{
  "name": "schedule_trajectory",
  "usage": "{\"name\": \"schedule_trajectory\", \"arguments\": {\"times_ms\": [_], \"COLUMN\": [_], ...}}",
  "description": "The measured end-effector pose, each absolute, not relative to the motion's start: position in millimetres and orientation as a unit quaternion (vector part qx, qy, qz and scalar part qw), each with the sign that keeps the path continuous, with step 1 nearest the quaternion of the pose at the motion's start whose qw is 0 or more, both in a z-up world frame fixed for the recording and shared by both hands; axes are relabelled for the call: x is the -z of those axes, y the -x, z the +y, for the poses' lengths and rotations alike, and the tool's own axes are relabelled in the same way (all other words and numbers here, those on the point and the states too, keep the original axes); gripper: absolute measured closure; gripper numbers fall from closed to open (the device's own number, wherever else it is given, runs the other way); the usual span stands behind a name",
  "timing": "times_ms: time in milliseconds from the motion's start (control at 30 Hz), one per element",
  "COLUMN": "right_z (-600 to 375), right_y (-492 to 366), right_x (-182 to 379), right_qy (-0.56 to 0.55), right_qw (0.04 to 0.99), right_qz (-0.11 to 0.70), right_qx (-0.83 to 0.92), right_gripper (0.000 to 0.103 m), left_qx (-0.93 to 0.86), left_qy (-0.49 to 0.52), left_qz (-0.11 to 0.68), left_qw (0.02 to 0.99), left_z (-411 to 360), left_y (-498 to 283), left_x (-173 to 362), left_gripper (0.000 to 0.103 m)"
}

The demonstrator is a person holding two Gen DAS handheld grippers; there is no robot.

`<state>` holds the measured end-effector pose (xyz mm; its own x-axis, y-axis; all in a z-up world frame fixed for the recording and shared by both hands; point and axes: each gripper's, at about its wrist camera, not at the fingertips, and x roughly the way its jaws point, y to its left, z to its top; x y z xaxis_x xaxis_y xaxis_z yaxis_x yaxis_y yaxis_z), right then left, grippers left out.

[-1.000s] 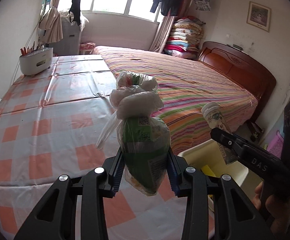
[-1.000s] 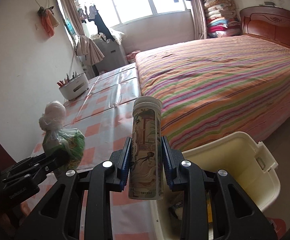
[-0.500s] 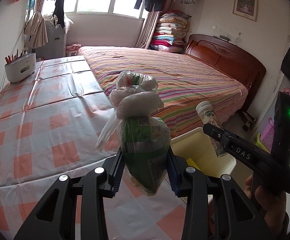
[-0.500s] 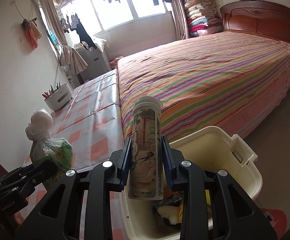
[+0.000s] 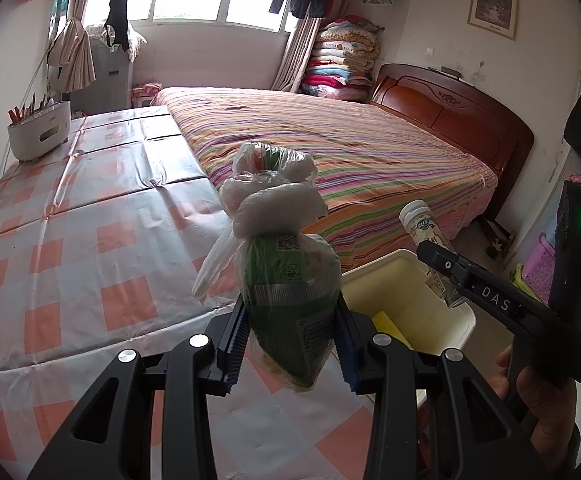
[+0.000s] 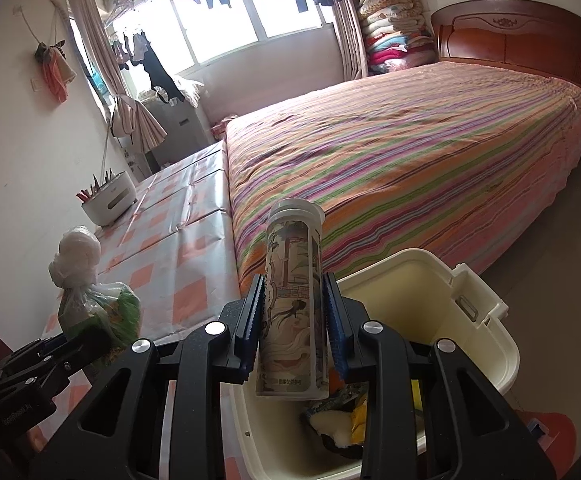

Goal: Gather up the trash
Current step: 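Open the right gripper to drop the tube while left releases the green bag into the bin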

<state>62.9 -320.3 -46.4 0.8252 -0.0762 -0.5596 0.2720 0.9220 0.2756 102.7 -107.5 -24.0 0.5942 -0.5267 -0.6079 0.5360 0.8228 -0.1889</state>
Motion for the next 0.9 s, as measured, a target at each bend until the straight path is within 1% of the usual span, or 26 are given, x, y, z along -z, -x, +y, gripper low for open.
{"name": "schedule_trajectory", "arguments": {"times_ms": [100, 133, 167, 200, 267, 400, 433, 500, 633, 900], "right_z": [-322, -322, -323, -325, -327, -328, -329, -333, -347, -374], "right_y": [-62, -61, -59, -57, -53, -47, -45, -42, -34, -19], "right_x": [50, 51, 51, 52, 49, 39, 37, 33, 25, 20], "right_qy": [-0.18, -0.181, -0.187, -0.188, -0.192, -0.193, -0.196, -0.202, -0.215, -0.246], "right_qw": [0.937, 0.937, 0.935, 0.935, 0.936, 0.939, 0.94, 0.939, 0.938, 0.931], "right_qz": [0.282, 0.281, 0.281, 0.279, 0.271, 0.256, 0.253, 0.245, 0.228, 0.203], "right_qx": [0.103, 0.104, 0.108, 0.112, 0.117, 0.122, 0.122, 0.13, 0.148, 0.181], "right_gripper": [0.071, 0.069, 0.064, 0.056, 0.054, 0.046, 0.042, 0.039, 0.035, 0.033], "left_qx": [0.297, 0.299, 0.3, 0.301, 0.303, 0.31, 0.312, 0.319, 0.335, 0.362], "left_qy": [-0.008, -0.008, -0.009, -0.01, -0.01, -0.011, -0.011, -0.01, -0.017, -0.033], "left_qz": [0.339, 0.339, 0.339, 0.339, 0.337, 0.337, 0.338, 0.342, 0.35, 0.37], "left_qw": [0.893, 0.892, 0.891, 0.891, 0.891, 0.889, 0.888, 0.884, 0.875, 0.855], "left_z": [-108, -108, -109, -111, -113, -118, -120, -126, -143, -180], "left_y": [-103, -103, -103, -103, -102, -100, -99, -99, -96, -98], "left_x": [24, 24, 24, 24, 23, 22, 22, 23, 27, 36], "left_gripper": [0.065, 0.065, 0.065, 0.065, 0.065, 0.065, 0.065, 0.065, 0.065, 0.065]}}
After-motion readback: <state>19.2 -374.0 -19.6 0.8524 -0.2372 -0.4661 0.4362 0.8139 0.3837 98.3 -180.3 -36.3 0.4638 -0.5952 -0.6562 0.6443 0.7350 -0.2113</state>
